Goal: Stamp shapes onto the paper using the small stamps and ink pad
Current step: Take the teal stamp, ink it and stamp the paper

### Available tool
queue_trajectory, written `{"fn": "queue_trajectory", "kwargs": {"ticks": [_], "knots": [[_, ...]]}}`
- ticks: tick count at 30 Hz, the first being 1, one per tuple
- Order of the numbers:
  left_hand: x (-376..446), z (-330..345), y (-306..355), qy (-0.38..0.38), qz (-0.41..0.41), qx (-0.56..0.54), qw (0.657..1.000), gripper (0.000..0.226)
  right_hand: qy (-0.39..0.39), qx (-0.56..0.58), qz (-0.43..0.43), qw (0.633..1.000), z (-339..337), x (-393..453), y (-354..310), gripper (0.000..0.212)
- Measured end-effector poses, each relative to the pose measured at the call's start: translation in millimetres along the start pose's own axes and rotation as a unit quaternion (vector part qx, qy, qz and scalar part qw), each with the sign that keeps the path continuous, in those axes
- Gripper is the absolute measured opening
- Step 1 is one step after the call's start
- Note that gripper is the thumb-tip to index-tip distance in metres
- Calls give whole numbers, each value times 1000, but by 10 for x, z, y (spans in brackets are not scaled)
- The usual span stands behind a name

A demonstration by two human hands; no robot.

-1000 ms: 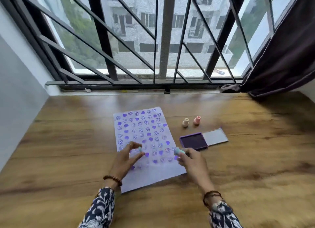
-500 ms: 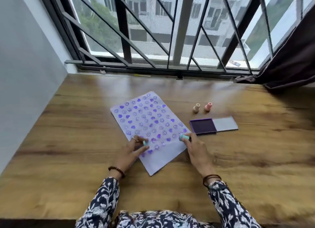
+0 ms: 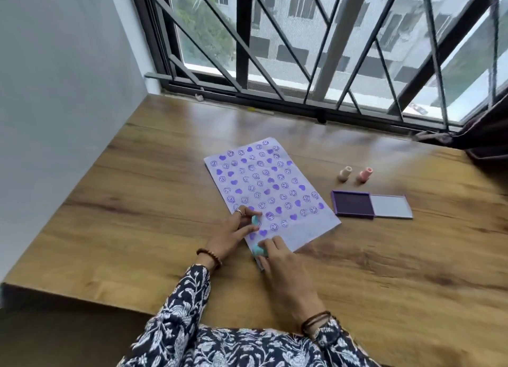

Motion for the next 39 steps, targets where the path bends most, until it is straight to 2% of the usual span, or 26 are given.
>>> {"fn": "queue_trajectory", "kwargs": {"ticks": [2, 7, 14, 20, 24, 27, 30, 31, 33, 35, 37, 39], "knots": [[16, -4, -25, -2, 0, -5, 1000, 22, 17, -39, -14, 999, 23, -31, -39, 21], [44, -11, -71, -5, 4, 2, 1000, 19, 44, -40, -19, 998, 38, -31, -68, 17], [57, -23, -124, -5, 1, 12, 1000, 20, -20, -71, -15, 997, -11, 125, -54, 18], [67, -22, -122, 14, 10, 33, 999, 20, -81, -173, -66, 979, -59, 325, -76, 31], [46, -35, -85, 18, 11, 45, 999, 24, -111, -150, -55, 981, -144, 432, -93, 23], [32, -35, -27, 17, 6, 29, 999, 19, -124, -74, -23, 989, -242, 493, -39, 18], [-7, -28, 36, 53, 1, 2, 999, 19, -93, 133, 86, 983, -329, 445, 168, 14], [-33, -26, 38, 90, 3, 20, 996, 18, -58, 213, 127, 967, -345, 383, 241, 11], [-117, -11, 50, 167, 19, 80, 983, 22, 17, 369, 186, 911, -360, 229, 363, 9], [-185, 24, 68, 189, 31, 89, 978, 28, 68, 478, 205, 852, -378, 122, 439, 12], [-215, 87, 98, 167, 31, 57, 984, 33, 96, 512, 192, 831, -416, 98, 460, 12], [-224, 162, 154, 135, 28, 17, 990, 37, 103, 506, 164, 840, -453, 117, 433, 13]]}}
Point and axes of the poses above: each hand's wrist, its own x-axis towards the middle knuckle, its own z-axis out of the palm, y = z × x, the point moved 1 cm from there along x, towards the middle knuckle, and after that the axes turned 6 degrees about -z, right-handed, at the moved point
